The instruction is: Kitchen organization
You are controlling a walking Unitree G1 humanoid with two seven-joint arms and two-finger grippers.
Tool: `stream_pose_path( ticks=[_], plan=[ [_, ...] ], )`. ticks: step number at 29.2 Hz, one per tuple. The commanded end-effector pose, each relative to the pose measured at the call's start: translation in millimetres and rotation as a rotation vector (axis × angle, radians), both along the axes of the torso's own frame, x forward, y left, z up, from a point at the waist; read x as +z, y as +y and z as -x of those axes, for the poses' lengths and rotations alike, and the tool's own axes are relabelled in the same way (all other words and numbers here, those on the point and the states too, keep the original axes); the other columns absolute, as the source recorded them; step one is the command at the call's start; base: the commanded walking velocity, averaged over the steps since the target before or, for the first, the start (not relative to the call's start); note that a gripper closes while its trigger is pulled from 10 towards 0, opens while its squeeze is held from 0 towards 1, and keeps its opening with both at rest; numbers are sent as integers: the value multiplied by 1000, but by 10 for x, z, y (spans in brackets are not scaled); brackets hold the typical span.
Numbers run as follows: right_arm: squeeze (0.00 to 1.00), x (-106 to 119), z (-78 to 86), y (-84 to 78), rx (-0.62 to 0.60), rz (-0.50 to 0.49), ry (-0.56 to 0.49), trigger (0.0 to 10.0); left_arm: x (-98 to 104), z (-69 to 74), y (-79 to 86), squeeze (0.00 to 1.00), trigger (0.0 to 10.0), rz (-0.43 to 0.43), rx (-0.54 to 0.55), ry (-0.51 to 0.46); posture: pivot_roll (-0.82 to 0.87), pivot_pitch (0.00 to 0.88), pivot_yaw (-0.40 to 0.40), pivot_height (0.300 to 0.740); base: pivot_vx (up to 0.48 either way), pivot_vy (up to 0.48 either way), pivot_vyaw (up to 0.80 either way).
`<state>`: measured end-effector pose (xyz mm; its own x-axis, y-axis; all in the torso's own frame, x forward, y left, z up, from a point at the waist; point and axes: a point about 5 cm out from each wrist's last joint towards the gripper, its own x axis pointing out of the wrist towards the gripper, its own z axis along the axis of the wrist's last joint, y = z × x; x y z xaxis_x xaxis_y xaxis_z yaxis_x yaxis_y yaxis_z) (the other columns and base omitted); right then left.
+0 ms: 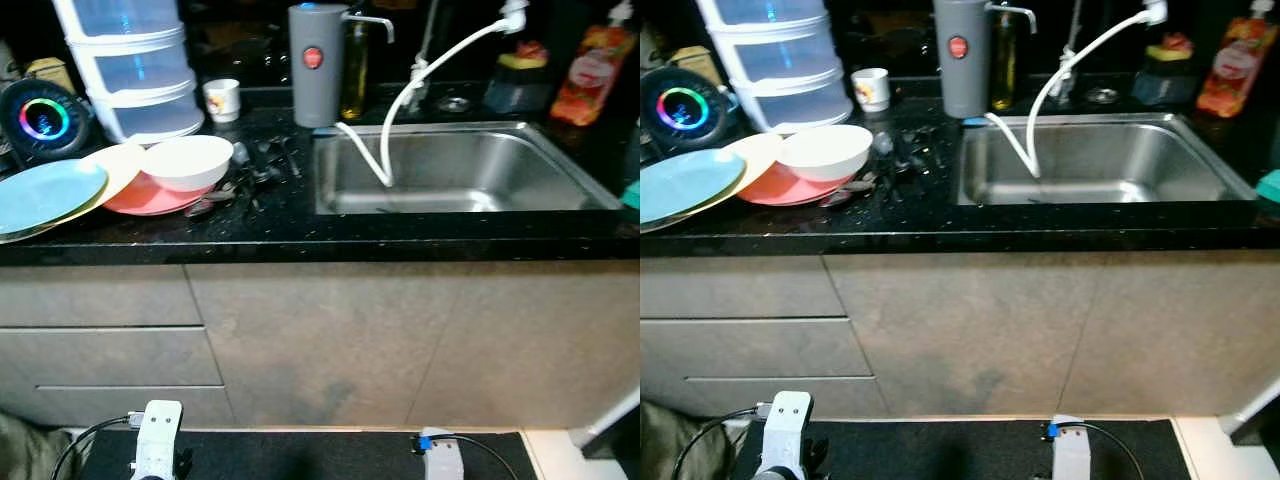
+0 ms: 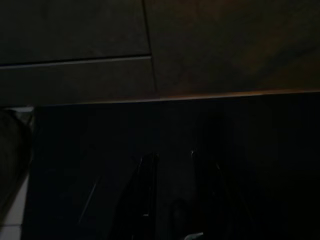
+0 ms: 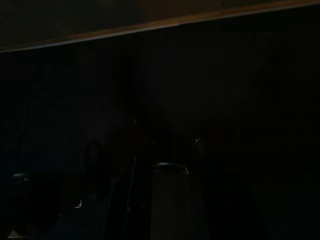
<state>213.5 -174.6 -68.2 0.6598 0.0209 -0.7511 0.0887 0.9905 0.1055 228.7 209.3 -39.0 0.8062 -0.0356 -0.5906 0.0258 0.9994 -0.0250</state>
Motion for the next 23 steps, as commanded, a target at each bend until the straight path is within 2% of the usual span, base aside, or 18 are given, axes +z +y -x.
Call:
stream_pose_path(
  ticks=[1, 4, 9, 13, 17, 18, 19, 21, 23],
  plan=[
    [0, -38, 55, 51, 2, -7, 19, 10000, -112, 152, 24, 0, 10000, 4, 21, 50, 65, 62, 31, 740, 0, 0, 0],
    [0, -20, 31, 41, -3, -6, 1, 10000, -168, 227, -1, 0, 10000, -15, -10, 76, 49, 56, 27, 740, 0, 0, 0],
    [0, -6, 6, 14, 36, 20, 6, 10000, -193, 222, -96, 0, 10000, -4, -32, 90, 36, 52, 33, 740, 0, 0, 0],
    [0, 8, -20, -17, 99, 76, 13, 10000, -236, 219, -260, 0, 10000, 24, -61, 115, -5, 33, 57, 740, 0, 0, 0],
    [0, 15, -30, -22, 97, 86, 11, 10000, -265, 221, -378, 0, 10000, 36, -60, 130, -10, 29, 45, 740, 0, 0, 0],
    [0, 9, -19, -29, 112, 105, 14, 10000, -282, 233, -456, 0, 10000, 30, -88, 137, -9, 32, 32, 740, 0, 0, 0],
    [0, 9, -19, -29, 112, 105, 14, 10000, -282, 233, -456, 0, 10000, 30, -88, 137, -9, 32, 32, 740, 0, 0, 0],
    [0, -13, 16, -24, 137, 138, 28, 10000, -306, 265, -603, 0, 10000, 27, -154, 145, -4, 36, 12, 740, 0, 0, 0],
    [0, -14, 17, -20, 146, 141, 30, 10000, -300, 266, -642, 0, 10000, 55, -176, 137, -4, 38, 4, 740, 0, 0, 0]
  ],
)
